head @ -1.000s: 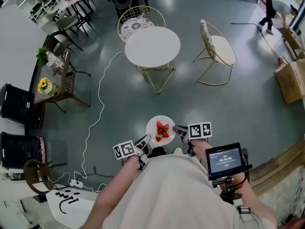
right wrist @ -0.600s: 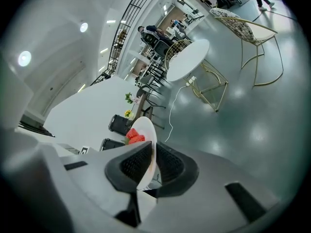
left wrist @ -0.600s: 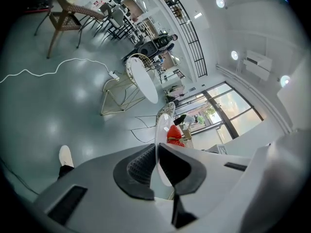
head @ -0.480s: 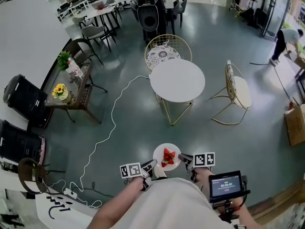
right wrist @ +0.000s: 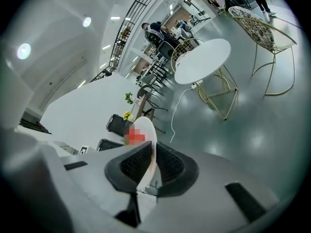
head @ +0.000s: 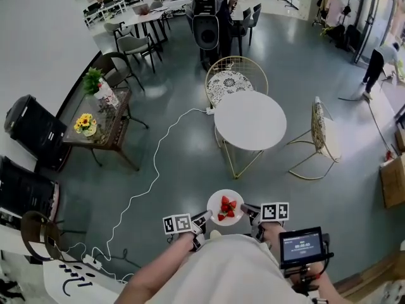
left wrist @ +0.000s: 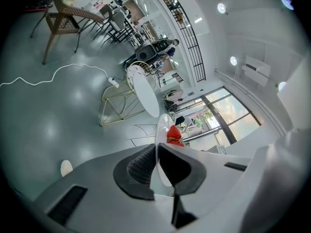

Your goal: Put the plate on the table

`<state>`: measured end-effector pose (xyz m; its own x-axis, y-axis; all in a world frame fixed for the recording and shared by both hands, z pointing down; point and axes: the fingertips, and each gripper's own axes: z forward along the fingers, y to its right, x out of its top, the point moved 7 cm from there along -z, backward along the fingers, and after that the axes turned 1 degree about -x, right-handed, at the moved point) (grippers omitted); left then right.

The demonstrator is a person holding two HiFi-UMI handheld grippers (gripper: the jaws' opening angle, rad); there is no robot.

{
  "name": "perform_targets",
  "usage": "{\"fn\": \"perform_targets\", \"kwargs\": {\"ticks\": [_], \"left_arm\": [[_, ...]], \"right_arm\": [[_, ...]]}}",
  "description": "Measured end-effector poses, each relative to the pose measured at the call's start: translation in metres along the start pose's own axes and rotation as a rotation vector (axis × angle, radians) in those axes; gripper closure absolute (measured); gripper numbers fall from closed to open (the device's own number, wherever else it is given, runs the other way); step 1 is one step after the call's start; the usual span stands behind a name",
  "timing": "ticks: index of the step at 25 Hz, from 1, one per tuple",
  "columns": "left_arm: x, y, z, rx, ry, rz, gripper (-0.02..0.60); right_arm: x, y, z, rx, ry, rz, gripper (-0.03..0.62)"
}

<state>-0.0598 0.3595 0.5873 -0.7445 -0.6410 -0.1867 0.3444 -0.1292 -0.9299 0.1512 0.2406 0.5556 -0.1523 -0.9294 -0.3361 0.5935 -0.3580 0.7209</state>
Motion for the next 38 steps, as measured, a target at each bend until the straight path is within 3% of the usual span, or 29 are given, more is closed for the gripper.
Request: {"fn": "perform_targets", "kwargs": {"ticks": [9,21,38], "left_arm": [[0.045,-0.021,-0.026,0.008,0.072,-0.017,0.563],[0.102,-0.06,-0.039,0.039,0.196,-0.102,0.563],[0.258,-0.065,0.05,0.073,0.116,-0.059,0.563]], "right_arm": [[0.026,-0.03,0.053,0.016,-0.047,-0.04,0.566],[0.081,-0.046,0.137,0.072,-0.15,-0.103,0.566],[0.229,-0.011,0.206,0.092,-0.128,-0.051,0.566]]}}
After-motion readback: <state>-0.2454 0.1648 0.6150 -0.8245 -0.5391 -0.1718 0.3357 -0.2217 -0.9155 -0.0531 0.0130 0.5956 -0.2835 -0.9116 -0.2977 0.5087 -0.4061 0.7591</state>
